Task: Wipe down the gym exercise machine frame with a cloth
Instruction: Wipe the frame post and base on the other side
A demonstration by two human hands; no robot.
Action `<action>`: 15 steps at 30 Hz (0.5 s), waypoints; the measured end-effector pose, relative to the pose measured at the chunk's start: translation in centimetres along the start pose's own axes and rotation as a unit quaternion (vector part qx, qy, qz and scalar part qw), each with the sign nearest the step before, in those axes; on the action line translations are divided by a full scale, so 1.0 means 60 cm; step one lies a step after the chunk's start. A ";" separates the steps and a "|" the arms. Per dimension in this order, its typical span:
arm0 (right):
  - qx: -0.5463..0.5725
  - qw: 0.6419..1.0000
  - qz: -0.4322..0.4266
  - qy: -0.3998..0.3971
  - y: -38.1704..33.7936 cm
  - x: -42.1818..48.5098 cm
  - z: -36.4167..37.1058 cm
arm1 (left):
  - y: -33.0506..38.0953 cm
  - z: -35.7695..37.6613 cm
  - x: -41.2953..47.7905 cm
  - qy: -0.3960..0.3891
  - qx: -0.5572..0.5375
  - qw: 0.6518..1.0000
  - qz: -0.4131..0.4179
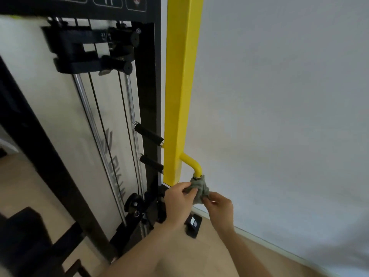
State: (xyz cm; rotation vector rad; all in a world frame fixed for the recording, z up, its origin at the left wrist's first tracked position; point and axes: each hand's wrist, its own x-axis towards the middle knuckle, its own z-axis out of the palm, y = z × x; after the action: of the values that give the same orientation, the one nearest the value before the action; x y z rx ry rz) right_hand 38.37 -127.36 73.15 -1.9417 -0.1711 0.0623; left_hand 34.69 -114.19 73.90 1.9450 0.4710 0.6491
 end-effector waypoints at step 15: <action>0.115 0.991 0.019 -0.073 -0.009 0.003 0.087 | -0.055 -0.084 -0.002 0.117 -0.051 0.979 -0.161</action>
State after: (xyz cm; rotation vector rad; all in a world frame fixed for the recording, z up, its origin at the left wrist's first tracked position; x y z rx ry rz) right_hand 37.87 -122.34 71.77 -1.7111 -0.2146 0.2403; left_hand 31.28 -109.36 72.75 1.6536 0.8612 0.6781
